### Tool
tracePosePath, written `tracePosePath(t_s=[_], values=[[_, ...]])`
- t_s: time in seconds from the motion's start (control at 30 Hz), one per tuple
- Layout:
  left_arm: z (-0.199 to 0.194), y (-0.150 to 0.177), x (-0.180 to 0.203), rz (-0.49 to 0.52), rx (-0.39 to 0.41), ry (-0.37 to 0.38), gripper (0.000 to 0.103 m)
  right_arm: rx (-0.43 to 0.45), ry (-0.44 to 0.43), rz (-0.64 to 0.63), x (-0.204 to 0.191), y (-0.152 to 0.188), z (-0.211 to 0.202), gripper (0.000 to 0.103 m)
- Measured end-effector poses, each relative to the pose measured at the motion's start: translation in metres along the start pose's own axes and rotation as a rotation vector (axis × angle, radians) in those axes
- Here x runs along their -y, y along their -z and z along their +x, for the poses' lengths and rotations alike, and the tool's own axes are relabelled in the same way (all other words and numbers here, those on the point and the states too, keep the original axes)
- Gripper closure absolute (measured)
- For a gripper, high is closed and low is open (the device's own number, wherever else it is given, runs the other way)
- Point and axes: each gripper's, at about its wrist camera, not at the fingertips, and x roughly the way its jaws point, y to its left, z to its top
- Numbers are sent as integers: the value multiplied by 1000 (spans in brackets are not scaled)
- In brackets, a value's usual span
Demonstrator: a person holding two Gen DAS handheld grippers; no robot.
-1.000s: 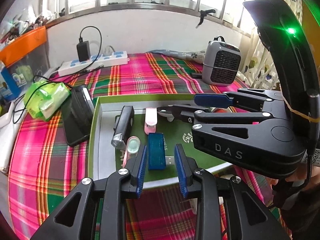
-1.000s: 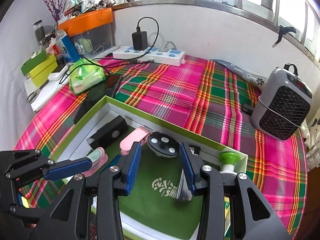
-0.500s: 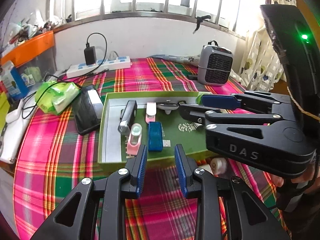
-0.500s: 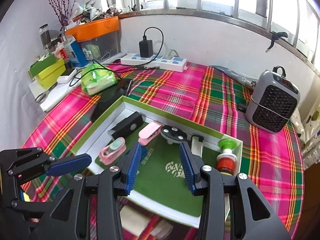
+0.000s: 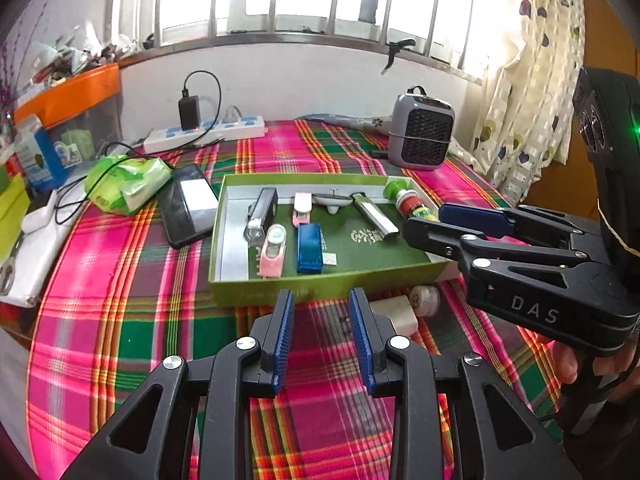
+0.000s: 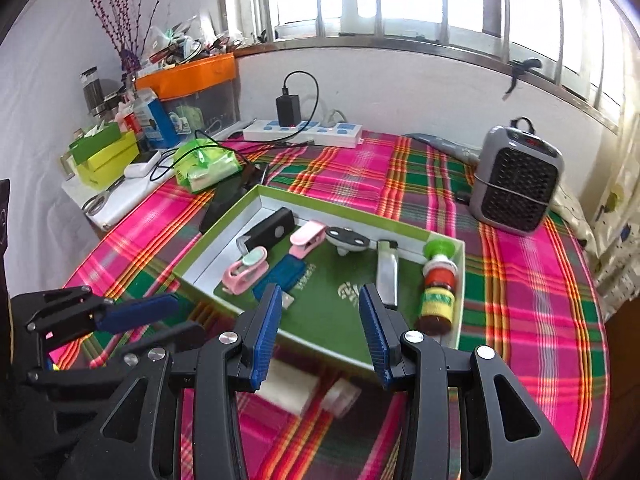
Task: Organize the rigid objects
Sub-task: 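Lift both open tools out of the box toward the white charger and cap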
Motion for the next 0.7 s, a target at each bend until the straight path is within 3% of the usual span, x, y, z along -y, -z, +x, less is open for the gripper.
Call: tracePosePath(t_s=[0.53, 0.7], values=[[-2, 23, 1, -10, -25, 68, 72, 5, 76, 111, 19, 41, -20, 61], [0, 27, 0, -17, -37, 78, 72, -11, 89, 136, 24, 54, -19, 53]])
